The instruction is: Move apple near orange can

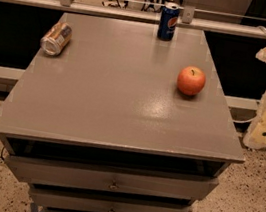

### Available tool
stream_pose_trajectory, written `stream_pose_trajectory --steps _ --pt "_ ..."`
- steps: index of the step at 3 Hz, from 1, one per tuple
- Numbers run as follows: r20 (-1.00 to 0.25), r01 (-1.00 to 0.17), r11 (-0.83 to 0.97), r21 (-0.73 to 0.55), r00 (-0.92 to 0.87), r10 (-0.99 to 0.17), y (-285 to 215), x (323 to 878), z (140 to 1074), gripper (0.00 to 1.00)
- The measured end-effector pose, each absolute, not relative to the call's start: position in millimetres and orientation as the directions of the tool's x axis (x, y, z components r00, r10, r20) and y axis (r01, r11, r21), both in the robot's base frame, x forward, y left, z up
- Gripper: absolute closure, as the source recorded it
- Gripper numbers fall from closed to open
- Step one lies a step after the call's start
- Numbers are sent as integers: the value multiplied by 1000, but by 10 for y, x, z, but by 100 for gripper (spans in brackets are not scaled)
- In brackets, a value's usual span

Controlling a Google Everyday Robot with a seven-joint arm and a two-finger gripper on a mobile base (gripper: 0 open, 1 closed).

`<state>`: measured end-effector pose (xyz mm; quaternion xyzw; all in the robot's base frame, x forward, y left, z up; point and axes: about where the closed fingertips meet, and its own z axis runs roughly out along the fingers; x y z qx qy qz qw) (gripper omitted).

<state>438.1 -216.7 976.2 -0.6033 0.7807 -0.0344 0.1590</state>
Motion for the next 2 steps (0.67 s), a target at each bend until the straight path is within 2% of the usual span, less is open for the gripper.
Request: stream_pose_trajectory --steps 2 --pt "-223 -926 277 -257 -222 -949 -2188 4421 9700 0"
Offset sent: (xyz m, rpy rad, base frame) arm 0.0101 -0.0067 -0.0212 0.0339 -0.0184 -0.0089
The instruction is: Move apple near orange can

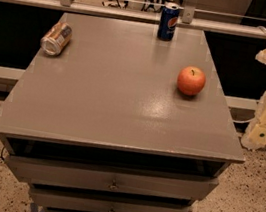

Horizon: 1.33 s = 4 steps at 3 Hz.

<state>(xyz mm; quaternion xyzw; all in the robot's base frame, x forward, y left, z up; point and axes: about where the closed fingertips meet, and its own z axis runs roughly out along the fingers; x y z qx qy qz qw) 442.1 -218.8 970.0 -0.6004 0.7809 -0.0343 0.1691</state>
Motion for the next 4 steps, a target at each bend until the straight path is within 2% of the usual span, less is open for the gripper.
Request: stream_pose_trajectory --steps 1,3,4 --pt "-251 -920 281 -274 -213 -944 -2294 4590 9373 0" --pt "-411 -850 359 -385 -191 -891 -2393 5610 8939 0" --pt "-510 -817 444 -367 -223 -831 -2385 6017 8855 0"
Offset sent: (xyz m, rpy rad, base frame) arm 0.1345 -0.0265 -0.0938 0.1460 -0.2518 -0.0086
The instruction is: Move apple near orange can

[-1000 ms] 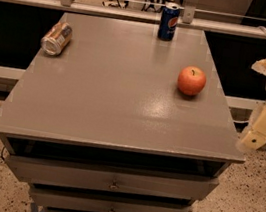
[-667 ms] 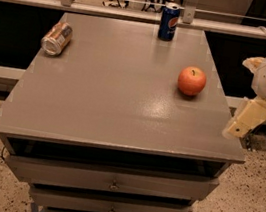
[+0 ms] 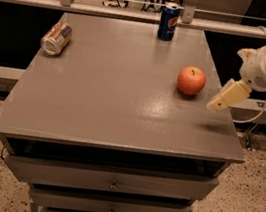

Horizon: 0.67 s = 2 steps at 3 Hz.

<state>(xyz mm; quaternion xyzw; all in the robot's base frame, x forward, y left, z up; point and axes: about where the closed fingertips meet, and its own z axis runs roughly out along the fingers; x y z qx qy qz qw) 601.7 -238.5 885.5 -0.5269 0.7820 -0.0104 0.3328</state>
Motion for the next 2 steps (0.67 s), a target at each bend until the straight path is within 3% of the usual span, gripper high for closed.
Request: stream_pose_trajectory --steps 2 --pt "-681 -794 583 -173 -331 -653 -2215 6446 8633 0"
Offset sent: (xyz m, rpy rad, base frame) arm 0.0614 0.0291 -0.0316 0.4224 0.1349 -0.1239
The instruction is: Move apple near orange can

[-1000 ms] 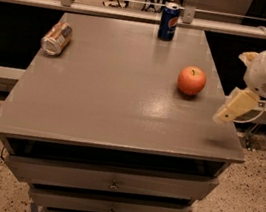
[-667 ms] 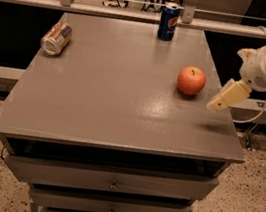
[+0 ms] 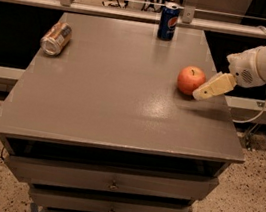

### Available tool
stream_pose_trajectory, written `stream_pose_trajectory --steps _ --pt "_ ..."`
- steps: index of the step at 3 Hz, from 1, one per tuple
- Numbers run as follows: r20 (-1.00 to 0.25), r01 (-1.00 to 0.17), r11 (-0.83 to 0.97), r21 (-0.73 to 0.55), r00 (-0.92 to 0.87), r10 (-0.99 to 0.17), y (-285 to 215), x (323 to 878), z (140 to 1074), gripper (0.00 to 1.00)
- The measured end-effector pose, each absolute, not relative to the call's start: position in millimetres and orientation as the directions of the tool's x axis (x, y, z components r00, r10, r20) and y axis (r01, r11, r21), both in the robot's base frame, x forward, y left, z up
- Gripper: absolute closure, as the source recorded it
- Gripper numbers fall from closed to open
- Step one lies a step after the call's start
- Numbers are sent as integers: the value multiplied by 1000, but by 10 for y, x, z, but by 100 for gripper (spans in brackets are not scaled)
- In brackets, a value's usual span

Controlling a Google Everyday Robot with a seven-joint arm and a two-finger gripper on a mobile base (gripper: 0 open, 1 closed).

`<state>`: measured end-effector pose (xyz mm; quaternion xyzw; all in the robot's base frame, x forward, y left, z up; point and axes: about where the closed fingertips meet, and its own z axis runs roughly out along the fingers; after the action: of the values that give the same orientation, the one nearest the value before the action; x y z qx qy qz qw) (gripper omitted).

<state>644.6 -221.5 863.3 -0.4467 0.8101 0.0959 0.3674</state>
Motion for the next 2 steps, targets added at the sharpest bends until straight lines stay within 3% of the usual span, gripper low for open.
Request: stream_pose_trajectory --steps 1,2 --pt "-734 -801 592 -91 -348 -583 -2032 6537 8566 0" --pt "-766 -806 591 -35 -359 -534 -1882 6577 8499 18"
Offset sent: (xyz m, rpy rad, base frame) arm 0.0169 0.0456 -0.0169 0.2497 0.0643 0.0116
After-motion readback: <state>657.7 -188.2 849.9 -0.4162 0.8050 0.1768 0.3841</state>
